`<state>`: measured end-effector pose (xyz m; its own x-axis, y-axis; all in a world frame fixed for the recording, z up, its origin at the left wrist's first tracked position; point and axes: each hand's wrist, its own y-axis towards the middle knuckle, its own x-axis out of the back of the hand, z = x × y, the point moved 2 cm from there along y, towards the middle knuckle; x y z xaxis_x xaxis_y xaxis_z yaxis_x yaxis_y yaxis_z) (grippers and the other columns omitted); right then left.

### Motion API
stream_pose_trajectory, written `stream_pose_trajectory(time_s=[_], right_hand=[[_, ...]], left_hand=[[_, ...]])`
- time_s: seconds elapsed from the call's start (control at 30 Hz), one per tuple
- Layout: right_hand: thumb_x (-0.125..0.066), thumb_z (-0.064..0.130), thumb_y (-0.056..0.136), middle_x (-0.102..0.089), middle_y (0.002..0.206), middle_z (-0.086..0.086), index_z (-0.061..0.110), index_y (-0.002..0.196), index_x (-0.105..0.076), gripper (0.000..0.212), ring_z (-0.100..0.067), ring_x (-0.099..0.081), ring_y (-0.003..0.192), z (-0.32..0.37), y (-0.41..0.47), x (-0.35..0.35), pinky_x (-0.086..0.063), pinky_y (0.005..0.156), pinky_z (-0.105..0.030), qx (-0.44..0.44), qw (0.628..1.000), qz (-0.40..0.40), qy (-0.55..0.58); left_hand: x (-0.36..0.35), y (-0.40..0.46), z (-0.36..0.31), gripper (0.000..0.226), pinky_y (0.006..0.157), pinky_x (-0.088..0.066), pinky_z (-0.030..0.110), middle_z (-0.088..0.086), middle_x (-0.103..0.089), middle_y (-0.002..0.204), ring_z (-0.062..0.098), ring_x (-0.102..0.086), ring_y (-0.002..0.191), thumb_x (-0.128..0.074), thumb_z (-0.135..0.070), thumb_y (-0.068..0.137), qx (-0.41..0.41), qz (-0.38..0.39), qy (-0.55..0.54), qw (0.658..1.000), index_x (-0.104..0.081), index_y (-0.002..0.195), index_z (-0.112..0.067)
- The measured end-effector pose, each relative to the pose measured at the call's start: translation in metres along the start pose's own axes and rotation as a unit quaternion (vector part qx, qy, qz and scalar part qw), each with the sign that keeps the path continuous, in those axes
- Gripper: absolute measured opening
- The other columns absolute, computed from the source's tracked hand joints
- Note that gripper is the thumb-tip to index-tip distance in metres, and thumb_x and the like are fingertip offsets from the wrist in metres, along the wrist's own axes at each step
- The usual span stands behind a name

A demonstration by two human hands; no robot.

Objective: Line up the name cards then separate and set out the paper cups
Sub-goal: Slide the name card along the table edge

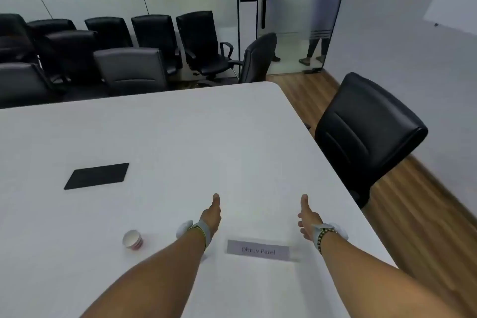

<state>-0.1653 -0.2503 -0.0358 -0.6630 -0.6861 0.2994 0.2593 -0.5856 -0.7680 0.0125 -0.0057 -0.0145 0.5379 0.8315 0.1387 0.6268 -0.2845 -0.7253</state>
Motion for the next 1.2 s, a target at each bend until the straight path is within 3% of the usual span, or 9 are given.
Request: stream_pose_trajectory(time_s=[0.13, 0.27, 0.43, 0.6, 0.7, 0.77, 0.93, 1.07, 1.2], right_hand=[[-0.023, 0.074, 0.101, -0.055, 0.089, -0.01, 0.0, 0.103, -0.063, 0.084, -0.028, -0.052, 0.081, -0.031, 0.014, -0.002, -0.043, 0.081, -0.038, -0.054, 0.998, 0.028, -0.016], [-0.026, 0.075, 0.099, -0.065, 0.091, -0.012, -0.004, 0.13, -0.066, 0.093, -0.026, -0.055, 0.063, -0.061, 0.045, -0.006, -0.047, 0.065, -0.032, -0.05, 0.997, -0.031, -0.052], [-0.03, 0.068, 0.103, -0.065, 0.094, -0.015, -0.008, 0.123, -0.066, 0.086, -0.026, -0.057, 0.067, -0.066, 0.054, -0.011, -0.045, 0.056, -0.03, -0.064, 0.997, -0.027, -0.04], [-0.033, 0.069, 0.102, -0.061, 0.086, -0.011, -0.003, 0.1, -0.065, 0.078, -0.025, -0.054, 0.068, -0.055, 0.061, -0.013, -0.043, 0.066, -0.034, -0.06, 0.998, -0.016, -0.026], [-0.033, 0.072, 0.098, -0.062, 0.096, -0.013, -0.004, 0.114, -0.069, 0.086, -0.028, -0.058, 0.086, -0.051, 0.077, -0.013, -0.048, 0.079, -0.04, -0.035, 0.998, -0.028, -0.039], [-0.031, 0.073, 0.1, -0.065, 0.094, -0.013, -0.008, 0.115, -0.073, 0.092, -0.03, -0.06, 0.088, -0.047, 0.084, -0.015, -0.051, 0.085, -0.041, -0.038, 0.997, -0.026, -0.064], [-0.021, 0.086, 0.083, -0.064, 0.098, -0.014, -0.004, 0.127, -0.071, 0.112, -0.03, -0.057, 0.088, -0.052, 0.105, -0.021, -0.046, 0.077, -0.035, -0.022, 0.993, -0.026, -0.115], [-0.024, 0.071, 0.102, -0.069, 0.137, -0.02, -0.005, 0.136, -0.067, 0.093, -0.036, -0.068, 0.12, -0.033, 0.058, -0.022, -0.048, 0.111, -0.038, 0.003, 0.992, -0.02, -0.124], [-0.024, 0.056, 0.11, -0.069, 0.135, -0.024, -0.009, 0.128, -0.069, 0.081, -0.038, -0.064, 0.127, -0.019, 0.034, -0.02, -0.044, 0.108, -0.037, 0.026, 0.992, -0.022, -0.122]], left_hand=[[-0.001, 0.021, 0.025, 0.096, 0.12, -0.038, 0.046, 0.016, -0.053, 0.154, 0.038, -0.048, 0.146, -0.037, -0.078, 0.095, 0.078, 0.006, 0.007, 0.997, -0.048, 0.154, -0.004], [0.001, 0.042, 0.053, 0.1, 0.121, -0.037, 0.046, 0.012, -0.044, 0.164, 0.035, -0.045, 0.148, -0.037, -0.081, 0.092, 0.073, 0.001, 0.047, 0.996, -0.039, 0.162, -0.009], [-0.014, 0.042, 0.054, 0.083, 0.118, -0.035, 0.042, 0.015, -0.049, 0.159, 0.034, -0.046, 0.147, -0.036, -0.067, 0.103, 0.081, 0.022, 0.045, 0.995, -0.045, 0.157, -0.006], [-0.017, 0.049, 0.054, 0.079, 0.109, -0.045, 0.041, 0.015, -0.062, 0.139, 0.036, -0.059, 0.133, -0.035, -0.066, 0.104, 0.079, 0.002, 0.042, 0.996, -0.054, 0.151, -0.005], [-0.017, 0.048, 0.052, 0.079, 0.108, -0.048, 0.041, 0.016, -0.062, 0.137, 0.037, -0.06, 0.133, -0.036, -0.066, 0.103, 0.088, 0.006, 0.028, 0.996, -0.056, 0.149, -0.006], [-0.017, 0.044, 0.052, 0.079, 0.094, -0.052, 0.037, 0.013, -0.064, 0.123, 0.032, -0.065, 0.106, -0.036, -0.068, 0.102, 0.09, 0.003, 0.022, 0.996, -0.06, 0.145, -0.006], [-0.014, 0.043, 0.054, 0.078, 0.088, -0.055, 0.035, 0.005, -0.061, 0.1, 0.026, -0.057, 0.087, -0.037, -0.07, 0.1, 0.088, -0.014, 0.021, 0.996, -0.064, 0.137, -0.007], [-0.012, 0.037, 0.052, 0.079, 0.09, -0.054, 0.035, 0.004, -0.062, 0.101, 0.023, -0.058, 0.085, -0.038, -0.071, 0.1, 0.083, -0.018, 0.022, 0.996, -0.062, 0.138, -0.005], [0.001, 0.033, 0.045, 0.084, 0.091, -0.052, 0.034, 0.005, -0.062, 0.099, 0.02, -0.058, 0.08, -0.04, -0.072, 0.098, 0.076, -0.029, 0.027, 0.996, -0.058, 0.143, -0.003]])
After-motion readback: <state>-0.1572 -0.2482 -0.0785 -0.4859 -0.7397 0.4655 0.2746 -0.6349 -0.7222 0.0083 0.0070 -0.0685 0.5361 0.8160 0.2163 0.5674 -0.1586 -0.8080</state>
